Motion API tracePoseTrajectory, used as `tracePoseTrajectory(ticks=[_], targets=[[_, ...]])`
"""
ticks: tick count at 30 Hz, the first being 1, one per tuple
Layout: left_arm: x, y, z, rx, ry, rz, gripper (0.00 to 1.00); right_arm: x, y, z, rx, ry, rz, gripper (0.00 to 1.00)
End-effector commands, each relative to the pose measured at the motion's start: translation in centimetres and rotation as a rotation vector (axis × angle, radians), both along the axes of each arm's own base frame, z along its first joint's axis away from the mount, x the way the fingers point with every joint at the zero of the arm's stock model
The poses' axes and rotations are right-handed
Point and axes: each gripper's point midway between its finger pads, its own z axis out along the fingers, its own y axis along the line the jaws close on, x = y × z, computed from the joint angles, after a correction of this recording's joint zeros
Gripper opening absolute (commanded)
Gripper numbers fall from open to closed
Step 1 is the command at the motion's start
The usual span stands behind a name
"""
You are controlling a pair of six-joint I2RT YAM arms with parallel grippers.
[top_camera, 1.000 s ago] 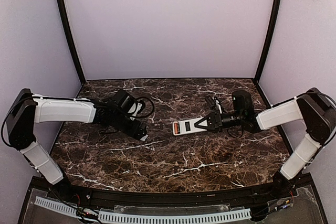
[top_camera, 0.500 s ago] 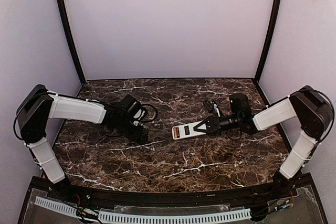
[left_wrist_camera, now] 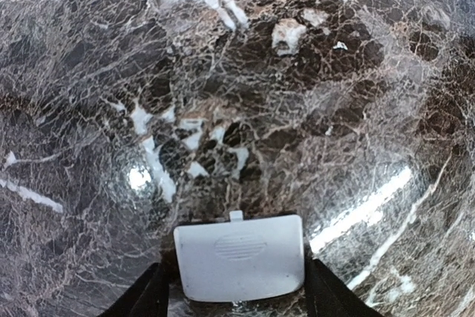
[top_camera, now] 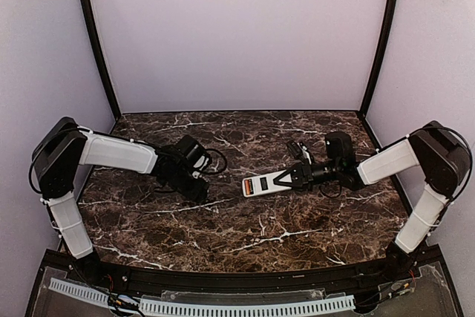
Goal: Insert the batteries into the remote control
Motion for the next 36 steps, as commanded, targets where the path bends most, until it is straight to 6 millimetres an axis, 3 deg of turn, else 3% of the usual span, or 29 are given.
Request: tracePoseTrajectory(ticks=[1,6,8,16,20,23,25,36], targets=[[0.2,0.2,0.1,0.022,0.001,-0.027,0.56,0.2,-0.1,1.0,0.057,-0.016,0.022,0.00],[0.1,-0.4,1.1,0.017,-0.015,-0.118,0.35,-0.1,-0.1,1.6,0.093,0.003,0.037,0.00],[-0.1,-0.6,2.3,0.010,-0.030,-0.166,0.32,-0.3,-0.1,1.7,0.102,0.013,0.041,0.00],[-2.4,-2.7,10.4,-0.148,-0.166,-0.425,0.32,-1.2,0.3,1.6,0.128,0.061,0.056,0.00],[-6.6,-5.0,14.1,-0.256,-0.231,-0.669,0.35,-2.3,1.0,1.3,0.155,0.097,0.091,0.00],[-9.9,-6.3,14.7,-0.219,-0.288,-0.853,0.38,-3.0,1.7,1.3,0.182,0.131,0.118,0.00],[-10.9,-6.7,14.9,-0.216,-0.282,-0.902,0.38,-3.5,2.1,1.5,0.203,0.147,0.131,0.00],[-12.8,-8.5,14.1,-0.202,-0.253,-1.010,0.38,-5.2,3.9,1.2,0.220,0.164,0.130,0.00]])
